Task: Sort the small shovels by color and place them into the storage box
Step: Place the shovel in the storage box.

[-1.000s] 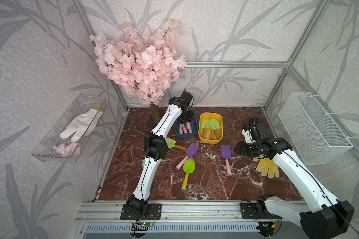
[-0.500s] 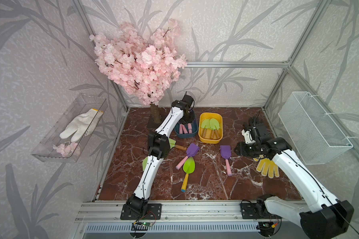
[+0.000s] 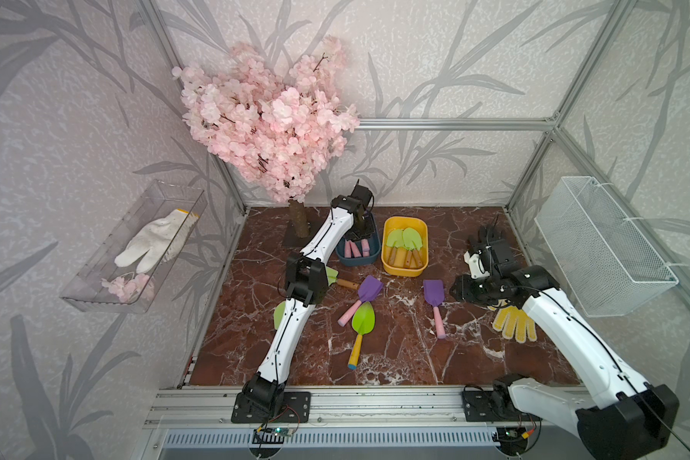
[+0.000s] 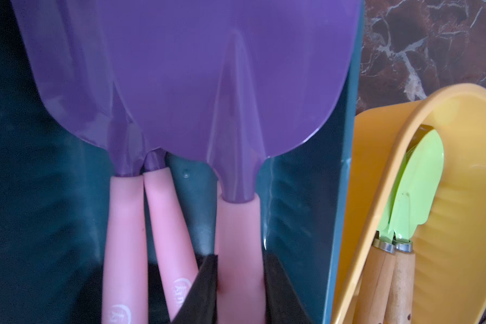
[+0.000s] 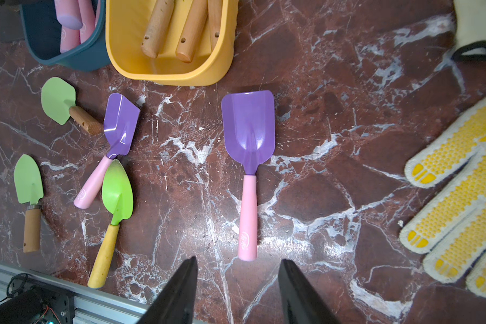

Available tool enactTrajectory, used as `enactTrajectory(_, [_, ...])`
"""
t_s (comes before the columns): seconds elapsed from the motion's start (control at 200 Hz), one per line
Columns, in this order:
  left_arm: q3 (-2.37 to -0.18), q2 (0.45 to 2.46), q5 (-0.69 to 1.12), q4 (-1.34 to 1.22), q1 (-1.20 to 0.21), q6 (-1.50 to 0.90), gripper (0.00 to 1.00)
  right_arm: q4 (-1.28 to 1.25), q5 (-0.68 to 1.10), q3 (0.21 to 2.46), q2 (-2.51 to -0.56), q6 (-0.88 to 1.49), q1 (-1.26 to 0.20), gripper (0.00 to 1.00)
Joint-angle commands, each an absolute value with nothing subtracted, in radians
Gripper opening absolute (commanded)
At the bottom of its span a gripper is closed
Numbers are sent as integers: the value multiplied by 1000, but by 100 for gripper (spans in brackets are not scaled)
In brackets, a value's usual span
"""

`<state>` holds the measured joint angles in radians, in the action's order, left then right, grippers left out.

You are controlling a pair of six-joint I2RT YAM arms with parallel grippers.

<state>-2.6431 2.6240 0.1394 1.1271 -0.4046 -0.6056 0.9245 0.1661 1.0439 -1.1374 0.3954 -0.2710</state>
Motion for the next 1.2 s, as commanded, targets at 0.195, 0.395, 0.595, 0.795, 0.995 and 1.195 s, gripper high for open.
enactTrajectory(0.195, [-2669,2667,151,1115,-414,-620,12,925,161,1032,-1123,394,-269,52])
enactTrajectory(0.395, [-2666,2674,152,1116,-420,-620,12,926,161,1032,-1122,393,-270,52])
enactTrajectory(0.595, [-2666,2687,158,1113,-424,-623,12,928,160,1029,-1120,393,-270,51])
enactTrajectory(0.795, [-2667,2701,166,1111,-428,-624,12,930,160,1029,-1120,393,-270,52])
enactTrajectory(0.995, [-2667,2706,172,1106,-433,-629,13,929,158,1029,-1120,393,-270,52])
enactTrajectory(1.195, [-2667,2708,173,1106,-436,-628,15,929,158,1028,-1121,393,-269,52])
